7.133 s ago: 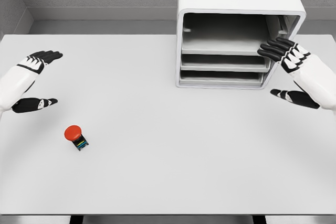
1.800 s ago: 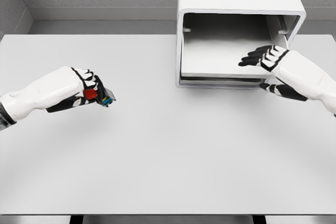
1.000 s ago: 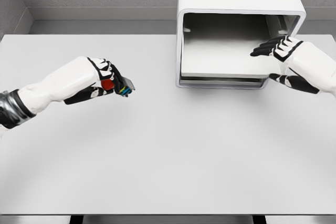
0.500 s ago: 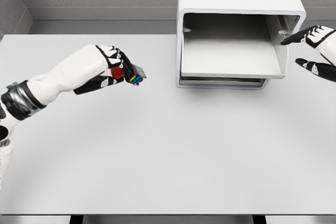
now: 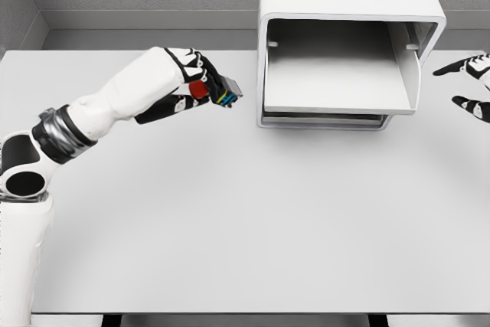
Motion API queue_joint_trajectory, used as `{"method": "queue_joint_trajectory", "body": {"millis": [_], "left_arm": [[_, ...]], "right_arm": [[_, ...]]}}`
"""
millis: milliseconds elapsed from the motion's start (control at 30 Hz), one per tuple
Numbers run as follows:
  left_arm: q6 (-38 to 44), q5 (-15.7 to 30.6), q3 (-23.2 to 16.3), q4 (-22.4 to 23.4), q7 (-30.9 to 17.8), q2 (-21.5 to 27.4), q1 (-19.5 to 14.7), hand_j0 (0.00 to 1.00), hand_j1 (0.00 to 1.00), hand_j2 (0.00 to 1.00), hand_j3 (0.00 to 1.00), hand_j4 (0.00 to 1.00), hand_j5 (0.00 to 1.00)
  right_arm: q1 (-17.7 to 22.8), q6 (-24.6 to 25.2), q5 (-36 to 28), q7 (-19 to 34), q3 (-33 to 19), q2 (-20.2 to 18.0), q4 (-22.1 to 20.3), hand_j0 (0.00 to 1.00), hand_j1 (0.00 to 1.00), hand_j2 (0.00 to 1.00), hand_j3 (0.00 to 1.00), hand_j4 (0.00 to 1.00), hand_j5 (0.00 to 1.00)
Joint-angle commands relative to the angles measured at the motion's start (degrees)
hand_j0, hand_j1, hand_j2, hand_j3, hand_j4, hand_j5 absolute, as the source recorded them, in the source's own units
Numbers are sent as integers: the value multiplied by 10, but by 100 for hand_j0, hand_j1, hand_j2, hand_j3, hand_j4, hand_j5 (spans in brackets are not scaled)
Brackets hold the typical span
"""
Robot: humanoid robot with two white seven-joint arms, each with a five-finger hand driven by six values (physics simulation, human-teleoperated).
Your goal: Slide open multi-storey tabletop storage cabinets and put open load switch and slide close multi-storey tabletop storage cabinets
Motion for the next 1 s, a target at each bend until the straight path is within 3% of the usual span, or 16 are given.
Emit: {"method": "queue_joint_trajectory", "body": {"millis": [0, 467, 667, 867, 967], "left_arm": [[2, -7, -1, 1, 1, -19, 0, 35, 35, 35, 35, 35, 35], [2, -44, -18, 10, 1, -82, -9, 35, 35, 35, 35, 35, 35], [2, -45, -23, 10, 1, -95, -17, 36, 36, 36, 36, 36, 36], [2, -89, -31, 23, 1, -128, -26, 36, 36, 36, 36, 36, 36], [2, -90, -34, 33, 1, -128, -30, 36, 36, 36, 36, 36, 36]], "right_arm": [[0, 1, -4, 0, 0, -4, 10, 68, 68, 68, 68, 68, 68], [98, 1, -5, -1, -32, -9, 4, 69, 69, 69, 69, 69, 69], [120, 1, -5, -7, -32, -5, -10, 70, 70, 70, 70, 70, 70], [136, 1, 1, -8, -31, 4, -20, 73, 73, 73, 73, 73, 73], [143, 1, 7, -7, -31, 29, -36, 73, 73, 73, 73, 73, 73]]}}
